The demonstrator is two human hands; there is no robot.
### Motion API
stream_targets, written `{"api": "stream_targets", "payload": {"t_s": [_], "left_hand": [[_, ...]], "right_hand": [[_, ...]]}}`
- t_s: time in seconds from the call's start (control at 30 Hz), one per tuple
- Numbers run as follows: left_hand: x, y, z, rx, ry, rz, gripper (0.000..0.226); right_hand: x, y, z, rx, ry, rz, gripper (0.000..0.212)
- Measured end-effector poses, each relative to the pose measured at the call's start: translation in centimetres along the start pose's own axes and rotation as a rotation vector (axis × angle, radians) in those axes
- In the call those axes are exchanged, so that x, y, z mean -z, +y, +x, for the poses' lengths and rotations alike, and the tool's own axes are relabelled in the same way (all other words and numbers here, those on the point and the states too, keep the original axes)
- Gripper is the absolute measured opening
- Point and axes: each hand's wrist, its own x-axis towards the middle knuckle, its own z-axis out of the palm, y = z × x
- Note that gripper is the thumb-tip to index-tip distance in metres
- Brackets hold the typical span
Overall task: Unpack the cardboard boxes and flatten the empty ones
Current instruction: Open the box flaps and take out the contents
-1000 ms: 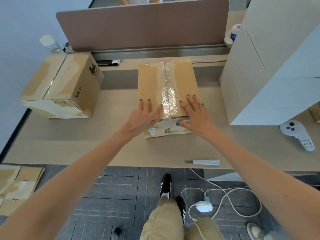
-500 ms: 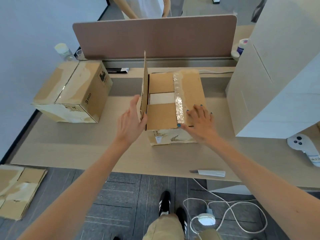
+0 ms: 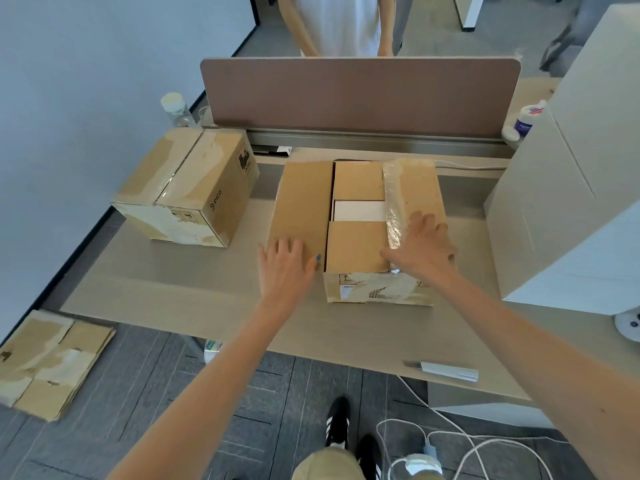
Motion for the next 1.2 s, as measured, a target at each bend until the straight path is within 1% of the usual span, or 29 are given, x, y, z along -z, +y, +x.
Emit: {"api": "stream_targets", "payload": {"t_s": [0.07, 0.1, 0.17, 0.3, 0.43, 0.53, 0.6, 0.67, 0.73, 0.8, 0.9, 1.13, 1.2], "left_hand": [[-0.9, 1.2, 0.3, 0.114, -0.200, -0.208, 0.059], [-1.4, 1.9, 0.5, 0.162, -0.266, -0.309, 0.066], [-2.2, 3.0, 0.9, 0.217, -0.309, -0.420, 0.074], [-3.2, 3.7, 1.2, 0.251, -0.299, -0.480, 0.075], [-3.1, 3.6, 1.6, 0.241, -0.322, -0.515, 0.073], [-2.8, 3.5, 2.1, 0.257, -0.332, -0.506, 0.075], [-2.8, 3.3, 2.7, 0.267, -0.316, -0.486, 0.077], [-2.9, 3.3, 3.3, 0.275, -0.294, -0.484, 0.074], [-2.9, 3.6, 4.2, 0.269, -0.272, -0.500, 0.069], [-2.8, 3.9, 5.4, 0.255, -0.244, -0.506, 0.065], [-2.7, 4.3, 7.8, 0.223, -0.218, -0.478, 0.060], [-3.9, 4.8, 14.8, 0.161, -0.190, -0.477, 0.060], [-4.2, 5.0, 16.7, 0.150, -0.187, -0.479, 0.060]], "right_hand": [[0.1, -0.1, 0.0, 0.018, 0.020, 0.019, 0.079], [0.2, 0.0, 0.0, 0.023, 0.024, 0.051, 0.077], [0.6, 0.2, 0.3, 0.020, 0.020, 0.154, 0.074], [1.7, 1.0, 0.8, 0.042, -0.056, 0.301, 0.067], [1.9, 1.5, 0.9, 0.038, -0.087, 0.333, 0.071], [0.6, 1.3, 0.8, 0.057, -0.036, 0.158, 0.066], [-0.5, 1.0, 1.0, 0.125, 0.011, -0.012, 0.070], [-1.3, 0.6, 1.4, 0.193, 0.034, -0.110, 0.075], [-1.5, 0.1, 1.9, 0.211, 0.075, -0.080, 0.073], [-1.3, -0.3, 3.0, 0.226, 0.113, -0.032, 0.067], [-1.1, -0.9, 5.6, 0.244, 0.126, 0.009, 0.062], [-1.3, -3.1, 12.0, 0.229, 0.200, 0.072, 0.045], [-1.2, -3.6, 13.9, 0.219, 0.200, 0.076, 0.045]]}}
